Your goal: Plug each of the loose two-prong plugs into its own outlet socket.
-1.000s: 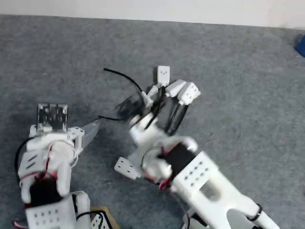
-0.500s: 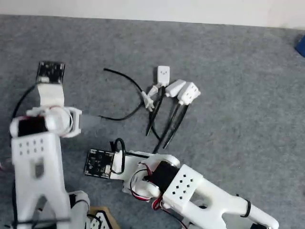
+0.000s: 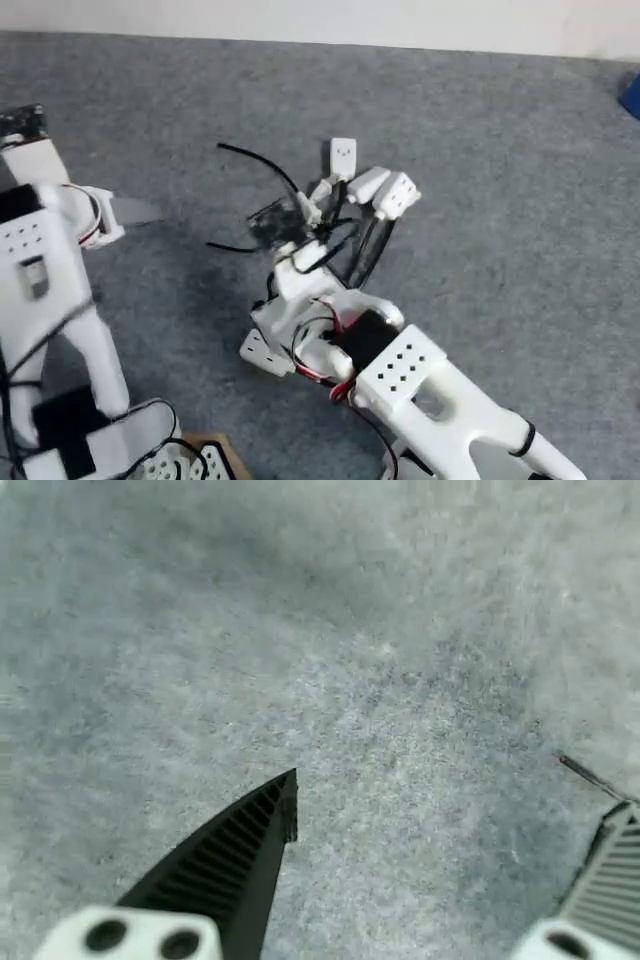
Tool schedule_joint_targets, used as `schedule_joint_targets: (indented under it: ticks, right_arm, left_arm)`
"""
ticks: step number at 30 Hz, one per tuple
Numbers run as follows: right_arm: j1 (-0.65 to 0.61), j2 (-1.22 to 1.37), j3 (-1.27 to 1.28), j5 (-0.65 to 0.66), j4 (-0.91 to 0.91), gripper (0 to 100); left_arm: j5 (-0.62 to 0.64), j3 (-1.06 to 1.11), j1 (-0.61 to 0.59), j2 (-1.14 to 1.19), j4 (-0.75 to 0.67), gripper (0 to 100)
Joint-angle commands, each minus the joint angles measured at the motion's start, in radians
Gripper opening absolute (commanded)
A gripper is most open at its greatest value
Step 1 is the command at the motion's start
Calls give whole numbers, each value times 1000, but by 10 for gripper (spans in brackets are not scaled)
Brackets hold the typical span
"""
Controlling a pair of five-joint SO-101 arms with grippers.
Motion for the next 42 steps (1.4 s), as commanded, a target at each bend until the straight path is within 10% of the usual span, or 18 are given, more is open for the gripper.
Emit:
schedule_joint_targets:
  ticks: [1, 35, 42]
  right_arm:
    - [-22, -7, -4, -186, -24, 5]
    - [48, -7, -65, -535, 179, 5]
    - [-183, -7, -93, 279, 197, 5]
  left_arm:
    - [20, -64, -1, 30, 2, 436]
    - [51, -19, 4, 53, -89, 436]
    - [51, -30, -36, 53, -109, 436]
